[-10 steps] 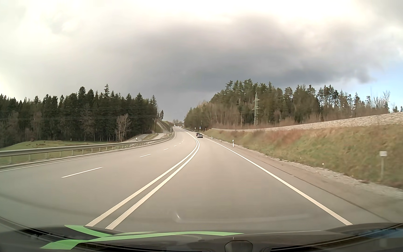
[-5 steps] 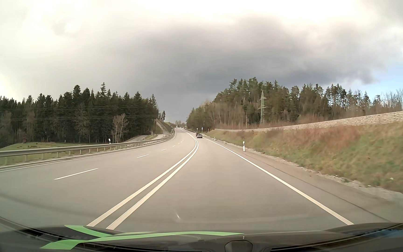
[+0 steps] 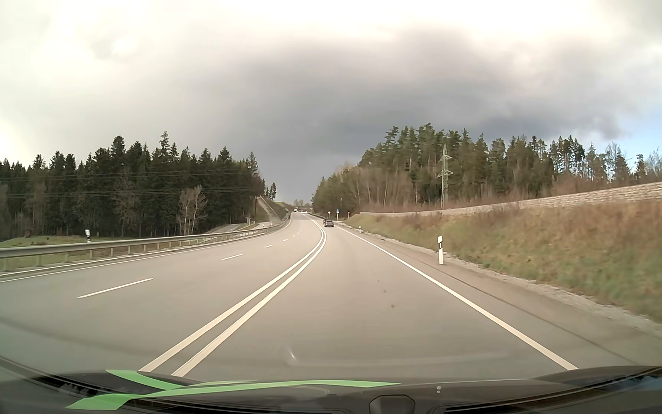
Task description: Follow the waypoints while adhering to traffic rules and regulations
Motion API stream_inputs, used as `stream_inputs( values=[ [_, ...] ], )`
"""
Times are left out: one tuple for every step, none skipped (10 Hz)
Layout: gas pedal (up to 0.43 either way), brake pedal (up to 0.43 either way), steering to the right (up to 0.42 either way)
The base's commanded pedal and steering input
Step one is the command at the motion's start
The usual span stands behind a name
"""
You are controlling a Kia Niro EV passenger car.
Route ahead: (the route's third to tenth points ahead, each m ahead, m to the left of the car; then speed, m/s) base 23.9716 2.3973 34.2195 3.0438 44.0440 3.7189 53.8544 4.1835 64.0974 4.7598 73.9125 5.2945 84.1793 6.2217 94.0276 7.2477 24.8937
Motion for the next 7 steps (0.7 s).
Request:
stream_inputs(
  values=[
    [0.098,0.0,-0.009],
    [0.098,0.0,-0.009],
    [0.098,0.0,-0.01],
    [0.098,0.0,-0.01],
    [0.098,0.0,-0.01],
    [0.098,0.0,-0.01],
    [0.098,0.0,-0.01]
  ],
)
